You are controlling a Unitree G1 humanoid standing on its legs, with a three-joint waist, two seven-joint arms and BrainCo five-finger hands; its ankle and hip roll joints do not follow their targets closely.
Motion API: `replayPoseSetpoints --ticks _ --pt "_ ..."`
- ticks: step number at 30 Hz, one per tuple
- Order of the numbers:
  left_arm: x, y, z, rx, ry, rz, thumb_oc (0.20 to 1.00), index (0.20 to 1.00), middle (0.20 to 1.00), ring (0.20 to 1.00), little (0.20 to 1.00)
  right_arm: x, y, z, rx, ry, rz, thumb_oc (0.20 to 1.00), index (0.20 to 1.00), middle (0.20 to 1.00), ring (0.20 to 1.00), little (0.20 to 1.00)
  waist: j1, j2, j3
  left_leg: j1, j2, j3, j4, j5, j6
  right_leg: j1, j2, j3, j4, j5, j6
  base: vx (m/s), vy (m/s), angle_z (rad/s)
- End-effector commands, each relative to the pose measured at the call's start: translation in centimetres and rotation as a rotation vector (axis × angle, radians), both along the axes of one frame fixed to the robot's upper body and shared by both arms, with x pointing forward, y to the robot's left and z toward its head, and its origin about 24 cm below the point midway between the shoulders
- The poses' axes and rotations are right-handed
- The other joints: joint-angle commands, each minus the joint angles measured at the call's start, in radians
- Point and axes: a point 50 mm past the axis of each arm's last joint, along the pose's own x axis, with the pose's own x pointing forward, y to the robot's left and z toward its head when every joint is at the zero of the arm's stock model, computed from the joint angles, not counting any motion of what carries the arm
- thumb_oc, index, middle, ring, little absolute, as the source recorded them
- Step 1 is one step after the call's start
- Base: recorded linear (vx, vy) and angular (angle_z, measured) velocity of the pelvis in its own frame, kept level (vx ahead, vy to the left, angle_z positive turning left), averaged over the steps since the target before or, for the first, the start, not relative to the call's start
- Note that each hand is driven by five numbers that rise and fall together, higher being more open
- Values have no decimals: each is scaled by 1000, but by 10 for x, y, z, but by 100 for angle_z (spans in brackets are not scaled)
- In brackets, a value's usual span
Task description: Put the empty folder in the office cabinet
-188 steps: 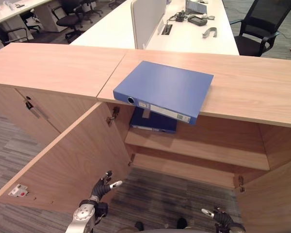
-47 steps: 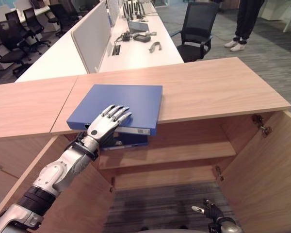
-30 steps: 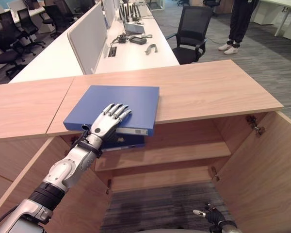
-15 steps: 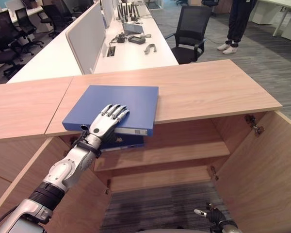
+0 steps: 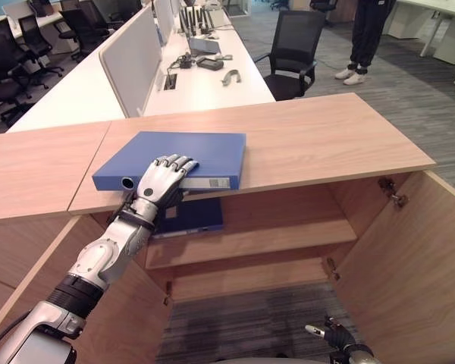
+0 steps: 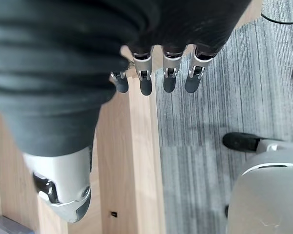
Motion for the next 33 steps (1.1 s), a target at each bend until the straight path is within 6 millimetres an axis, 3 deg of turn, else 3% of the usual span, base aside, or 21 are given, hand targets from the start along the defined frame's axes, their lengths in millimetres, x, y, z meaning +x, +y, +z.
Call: replayPoseSetpoints --ticks 1,10,16,19,20,21,25,26,27,28,33 --pt "17 2 17 -26 -25 26 200 200 200 200 200 25 1 6 12 -69 -39 1000 1000 1000 1000 1000 -14 -9 29 22 41 24 12 -55 -52 52 4 -5 26 -113 59 0 0 0" --pt "16 0 23 -83 -48 23 200 200 200 200 200 21 2 4 35 -61 -84 1000 1000 1000 1000 1000 -15 -13 26 27 39 20 12 -58 -51 55 2 -4 27 -114 58 0 0 0" --pt "17 0 40 -106 -104 10 200 200 200 200 200 21 3 3 42 -59 -96 1000 1000 1000 1000 1000 -12 -15 23 29 39 18 12 -59 -50 60 2 -3 29 -117 57 0 0 0" --pt "16 -4 62 -135 -183 -26 200 200 200 200 200 22 4 3 45 -58 -98 1000 1000 1000 1000 1000 -9 -15 20 29 37 14 12 -59 -50 61 1 -6 30 -118 58 0 0 0" --pt "15 -5 82 -152 -253 -46 200 200 200 200 200 22 4 3 45 -57 -95 1000 1000 1000 1000 1000 -7 -13 16 30 37 13 12 -59 -50 61 0 -8 31 -118 58 0 0 0" --pt "15 -5 82 -152 -253 -46 200 200 200 200 200 23 4 3 45 -58 -95 1000 1000 1000 1000 1000 -7 -14 17 30 37 13 12 -59 -50 61 0 -8 31 -118 58 0 0 0" --pt "10 -7 120 -177 -393 -84 200 200 200 200 200 25 6 3 47 -58 -80 1000 1000 1000 1000 1000 -4 -12 10 30 35 10 12 -58 -50 62 -1 -10 32 -120 58 0 0 0" --pt "7 -8 139 -149 -457 -105 200 200 200 200 200 26 7 3 47 -56 -65 1000 1000 1000 1000 1000 -4 -10 7 29 35 10 12 -57 -50 61 -1 -11 34 -121 59 0 0 0" --pt "8 -8 140 -148 -457 -105 200 200 200 200 200 27 7 3 48 -57 -65 1000 1000 1000 1000 1000 -3 -11 8 29 35 10 12 -57 -50 61 -1 -11 34 -121 59 -12 5 4" --pt "3 -11 160 -145 -526 -136 200 200 200 200 200 28 8 4 42 -54 -29 1000 1000 1000 1000 1000 0 -11 4 30 35 9 12 -56 -50 61 -2 -15 38 -122 60 0 0 0" --pt "-5 -11 184 -166 -615 -164 200 200 200 200 200 29 9 3 43 -50 -19 1000 1000 1000 1000 1000 2 -10 0 28 34 5 12 -54 -50 62 -3 -17 41 -124 60 -2 0 1"
